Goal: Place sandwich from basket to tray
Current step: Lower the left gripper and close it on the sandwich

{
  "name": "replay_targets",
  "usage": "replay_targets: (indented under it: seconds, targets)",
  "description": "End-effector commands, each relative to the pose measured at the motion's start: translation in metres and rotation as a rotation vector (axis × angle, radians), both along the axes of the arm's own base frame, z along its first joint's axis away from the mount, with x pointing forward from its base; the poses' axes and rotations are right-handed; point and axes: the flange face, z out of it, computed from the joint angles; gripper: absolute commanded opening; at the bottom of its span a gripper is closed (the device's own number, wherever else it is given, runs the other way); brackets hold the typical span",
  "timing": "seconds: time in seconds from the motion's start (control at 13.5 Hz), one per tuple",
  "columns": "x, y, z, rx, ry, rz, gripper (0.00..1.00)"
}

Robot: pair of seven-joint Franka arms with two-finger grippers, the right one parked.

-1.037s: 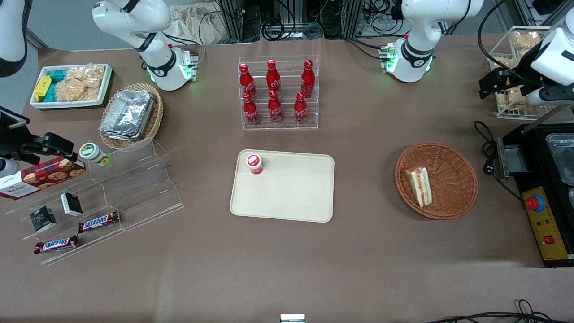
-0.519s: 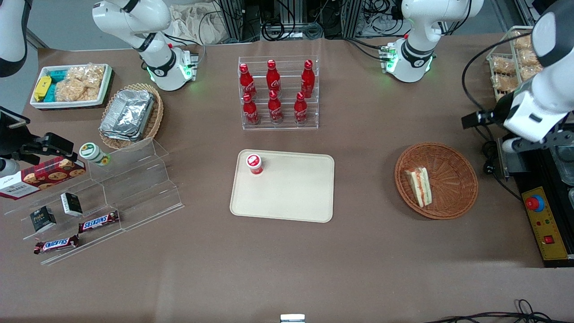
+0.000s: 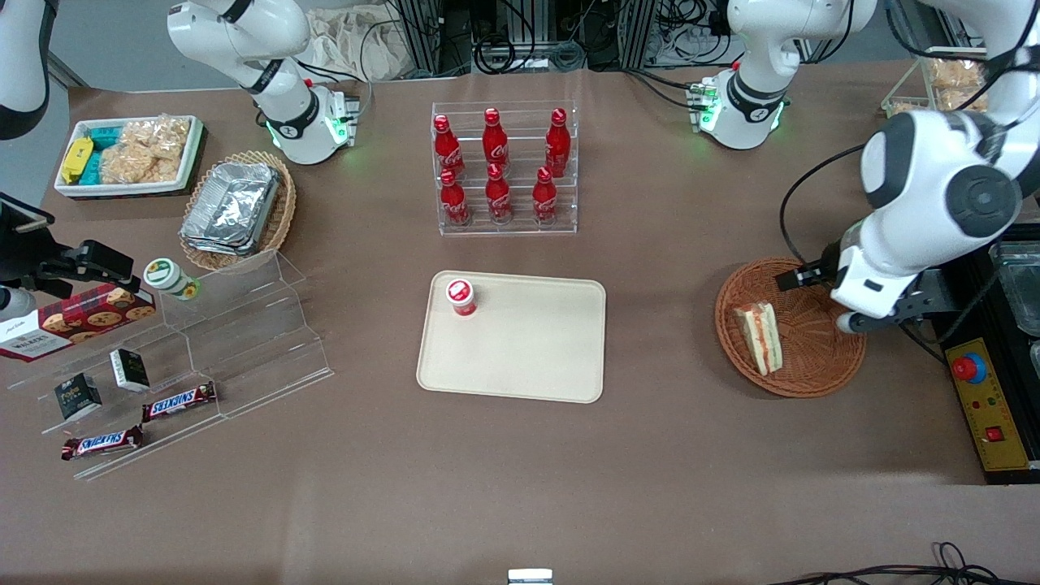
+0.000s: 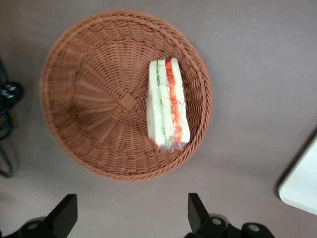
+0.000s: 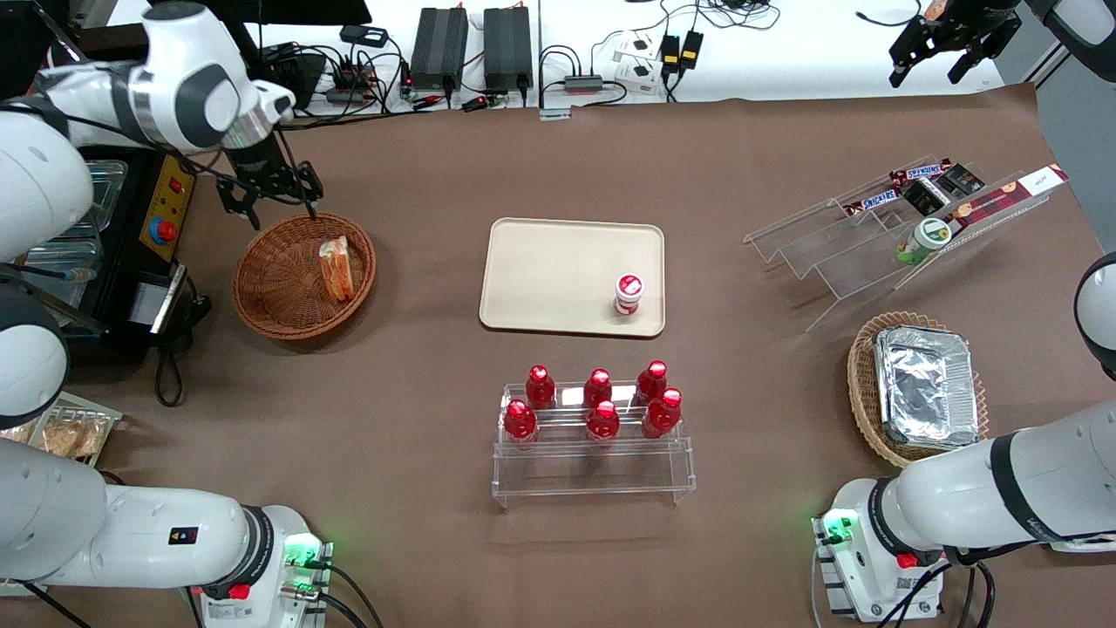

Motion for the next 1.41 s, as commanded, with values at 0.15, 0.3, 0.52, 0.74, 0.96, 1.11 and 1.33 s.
replay_targets:
  seconds: [0.15,0.3,0.52,0.74,0.96,1.11,1.33]
  targets:
    - [0.002,-0.010,-0.067,0.052,-0.017,0.020,1.00]
    - [0.005,-0.013,-0.092,0.047,-0.034,0.041,1.00]
    - [0.008,-0.014,-0.117,0.042,-0.047,0.065,1.00]
    - [0.010,-0.017,-0.134,0.039,-0.055,0.062,1.00]
    - [0.007,-0.023,-0.143,0.041,-0.044,0.048,0.77]
    - [0.008,-0.023,-0.140,0.045,-0.049,0.063,0.53]
    - [0.011,-0.025,-0.118,0.045,-0.072,0.056,0.34]
